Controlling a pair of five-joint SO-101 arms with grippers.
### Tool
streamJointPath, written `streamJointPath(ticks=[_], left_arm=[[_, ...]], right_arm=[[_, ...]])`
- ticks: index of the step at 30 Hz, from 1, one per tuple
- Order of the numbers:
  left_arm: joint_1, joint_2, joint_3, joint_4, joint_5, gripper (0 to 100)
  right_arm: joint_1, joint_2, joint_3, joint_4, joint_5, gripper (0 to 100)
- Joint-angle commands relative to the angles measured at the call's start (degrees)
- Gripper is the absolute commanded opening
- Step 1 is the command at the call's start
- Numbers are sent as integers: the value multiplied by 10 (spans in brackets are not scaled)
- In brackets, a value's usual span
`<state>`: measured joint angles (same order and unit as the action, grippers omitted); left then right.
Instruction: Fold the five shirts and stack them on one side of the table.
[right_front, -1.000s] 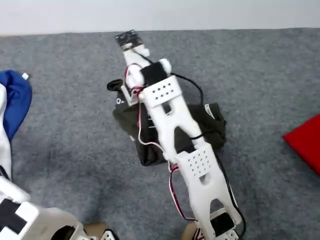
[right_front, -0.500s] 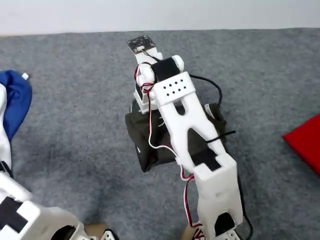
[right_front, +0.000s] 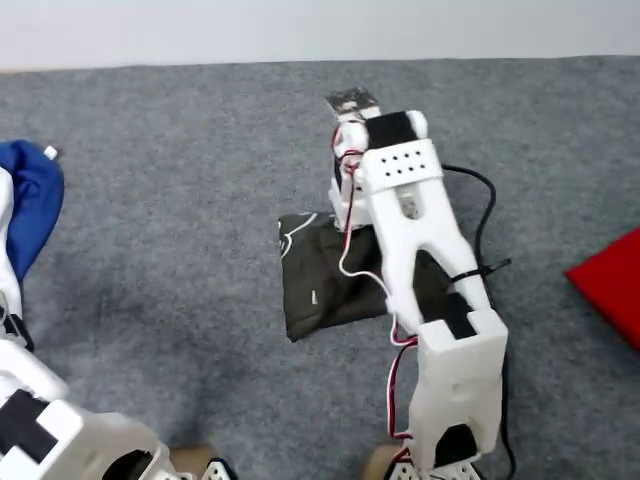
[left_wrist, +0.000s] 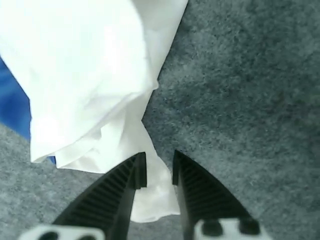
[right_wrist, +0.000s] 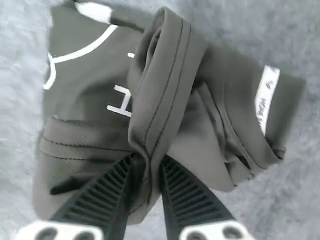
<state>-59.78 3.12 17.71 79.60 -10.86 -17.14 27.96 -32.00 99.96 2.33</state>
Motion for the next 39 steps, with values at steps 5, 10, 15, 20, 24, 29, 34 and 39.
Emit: streamJointPath(ticks=[5,10,15,20,24,29,34,39], left_arm=[[4,-32,-4,-7,5,104],[4,-32,-4,-7,5,104],[4,-32,-3,-7,5,104],[4,-32,-3,-7,5,104],[3,-32,-3,-7,5,104],[3,-32,-3,-7,5,104],[-1,-32,-3,-7,4,104],[-2,-32,-3,-7,3,104]], right_arm=[[79,-41,59,-83,67,9],[92,-41,84,-95,76,9],[117,-41,107,-112,87,9],[122,-48,107,-131,98,9],[113,-65,100,-127,98,9],[132,-52,101,-127,99,9],[162,-21,101,-123,121,94],[162,-41,98,-98,122,285]])
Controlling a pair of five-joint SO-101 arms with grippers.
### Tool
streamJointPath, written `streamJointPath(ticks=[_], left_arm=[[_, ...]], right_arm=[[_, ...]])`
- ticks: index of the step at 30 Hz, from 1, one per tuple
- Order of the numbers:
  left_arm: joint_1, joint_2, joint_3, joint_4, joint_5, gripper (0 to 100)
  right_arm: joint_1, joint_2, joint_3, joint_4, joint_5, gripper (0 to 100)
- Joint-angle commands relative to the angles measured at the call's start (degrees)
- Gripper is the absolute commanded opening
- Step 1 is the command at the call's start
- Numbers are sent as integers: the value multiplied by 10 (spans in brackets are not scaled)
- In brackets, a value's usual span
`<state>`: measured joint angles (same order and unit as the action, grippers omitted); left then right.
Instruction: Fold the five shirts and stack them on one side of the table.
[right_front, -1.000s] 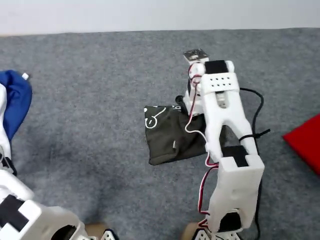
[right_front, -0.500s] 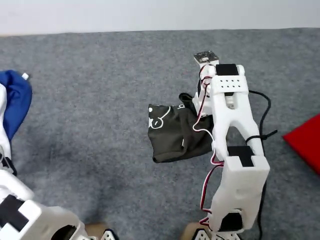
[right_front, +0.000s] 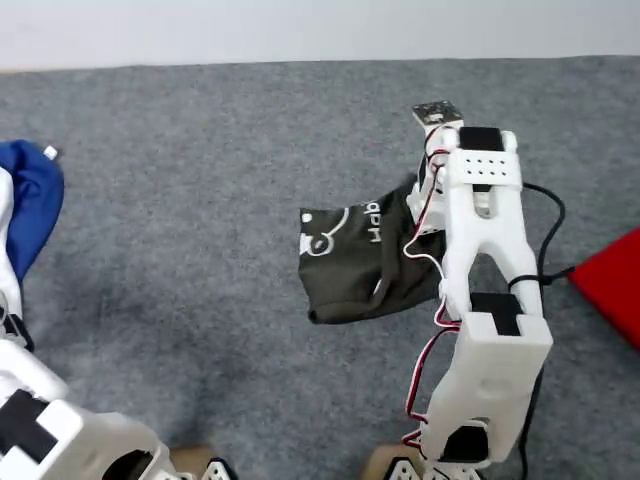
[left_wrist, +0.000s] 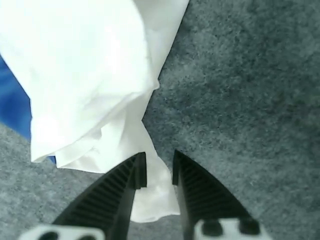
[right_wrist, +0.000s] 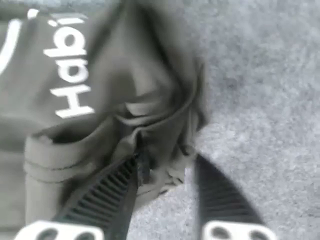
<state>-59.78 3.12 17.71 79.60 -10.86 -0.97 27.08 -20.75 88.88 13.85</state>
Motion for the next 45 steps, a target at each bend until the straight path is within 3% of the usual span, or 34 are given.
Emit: streamJointPath(ticks=[1,6,15,20,23,36,45], left_arm=[[-1,-32,-3,-7,3,104],[-1,-32,-3,-7,3,104],[4,-32,-4,-7,3,104],[10,-32,-4,-8,2,104],[13,-32,-7,-13,2,104],[33,-32,-7,-31,-19,104],[67,-32,-24,-28,-19,104]], right_arm=[[-4,-42,-15,14,7,297],[-43,-110,-15,36,8,296],[-196,-192,-12,106,3,286],[-227,-133,-11,84,3,99],[-223,-76,-12,88,4,6],[-32,-72,31,137,8,9],[-3,-136,205,137,6,9]])
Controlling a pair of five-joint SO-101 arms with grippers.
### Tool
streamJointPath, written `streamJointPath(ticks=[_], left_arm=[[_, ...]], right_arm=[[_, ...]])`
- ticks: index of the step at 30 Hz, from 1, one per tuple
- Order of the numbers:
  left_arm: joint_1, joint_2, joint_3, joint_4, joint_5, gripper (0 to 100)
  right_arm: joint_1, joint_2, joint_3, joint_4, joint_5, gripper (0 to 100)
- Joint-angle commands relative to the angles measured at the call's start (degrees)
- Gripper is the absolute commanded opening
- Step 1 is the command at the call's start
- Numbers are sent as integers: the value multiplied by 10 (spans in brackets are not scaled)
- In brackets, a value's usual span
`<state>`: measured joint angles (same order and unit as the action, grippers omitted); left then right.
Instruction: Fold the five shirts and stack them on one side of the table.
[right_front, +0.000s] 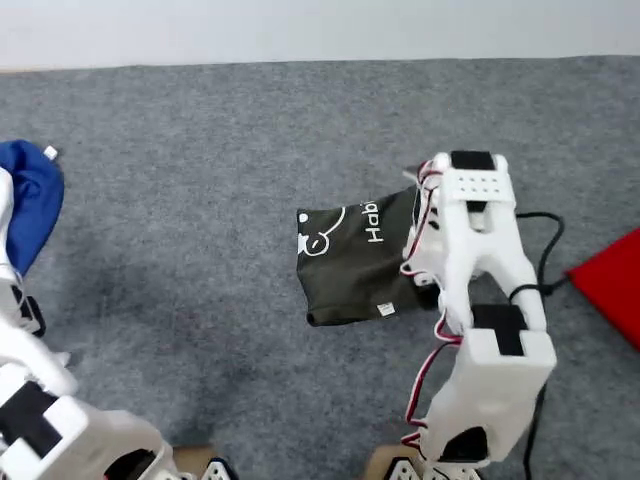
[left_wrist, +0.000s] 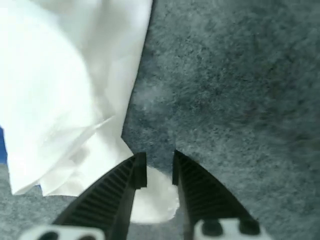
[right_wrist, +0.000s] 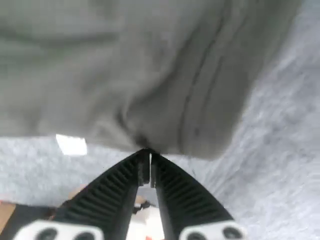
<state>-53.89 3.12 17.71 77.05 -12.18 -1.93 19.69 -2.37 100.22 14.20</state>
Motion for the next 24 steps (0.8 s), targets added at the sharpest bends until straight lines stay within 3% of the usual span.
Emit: streamJointPath(ticks=[1,5,10,16,24], left_arm=[[8,-32,-29,-3,-6,104],[10,-32,-38,-3,-18,104],[11,-32,-38,-3,-21,104],[11,-32,-39,-3,-21,104],[6,-32,-57,18,-35,104]], right_arm=[[7,-76,27,23,3,9],[-2,-153,30,19,3,9],[-80,-221,30,-6,4,9],[-125,-176,49,-61,0,9],[-7,-30,67,-124,4,9]])
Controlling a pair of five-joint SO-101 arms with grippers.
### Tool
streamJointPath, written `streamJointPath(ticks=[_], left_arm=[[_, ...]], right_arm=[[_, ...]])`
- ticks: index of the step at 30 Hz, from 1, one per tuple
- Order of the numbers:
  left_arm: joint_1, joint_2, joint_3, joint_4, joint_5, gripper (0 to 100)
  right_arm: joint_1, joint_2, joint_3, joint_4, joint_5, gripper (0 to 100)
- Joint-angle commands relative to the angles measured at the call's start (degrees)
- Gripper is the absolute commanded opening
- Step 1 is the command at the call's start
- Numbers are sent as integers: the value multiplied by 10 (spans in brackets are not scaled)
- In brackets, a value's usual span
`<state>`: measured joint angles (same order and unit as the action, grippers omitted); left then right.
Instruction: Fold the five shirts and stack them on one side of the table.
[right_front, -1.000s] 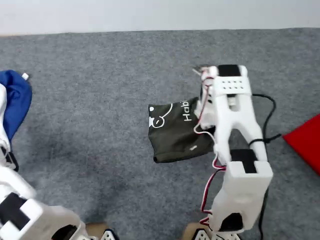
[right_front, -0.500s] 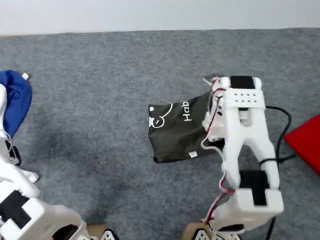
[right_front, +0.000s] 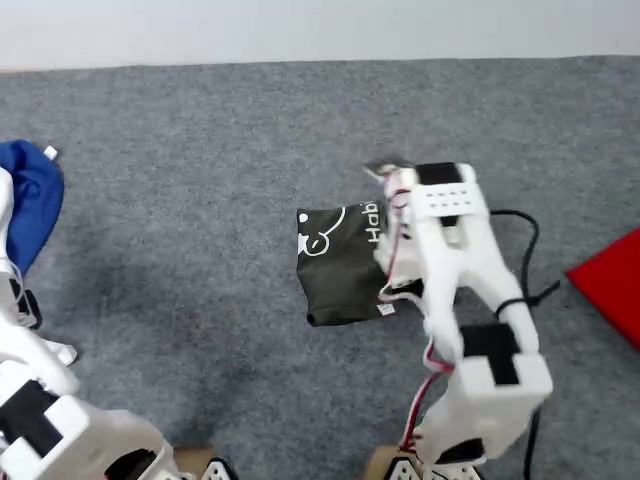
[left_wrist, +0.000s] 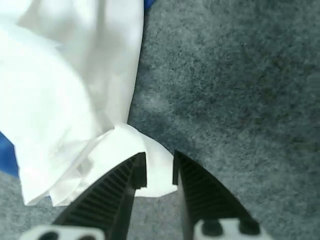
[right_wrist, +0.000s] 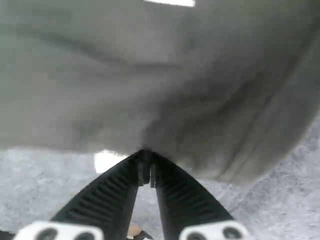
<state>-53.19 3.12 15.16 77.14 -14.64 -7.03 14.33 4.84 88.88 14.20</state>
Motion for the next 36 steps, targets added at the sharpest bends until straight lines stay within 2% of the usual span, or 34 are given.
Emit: streamJointPath(ticks=[1,6,13,20,30,36], left_arm=[[-1,-32,-35,21,-11,104],[0,-32,-37,24,-12,104],[4,-32,-37,24,-12,104],[7,-33,-39,25,-12,104],[9,-33,-76,55,-12,104],[10,-32,-77,58,-12,104]], right_arm=[[49,31,-11,-5,4,9],[15,7,-92,53,1,9],[-112,-35,-207,74,0,9],[-171,44,-215,-51,0,9],[-182,193,-216,-292,4,9],[-200,234,-235,-336,4,9]])
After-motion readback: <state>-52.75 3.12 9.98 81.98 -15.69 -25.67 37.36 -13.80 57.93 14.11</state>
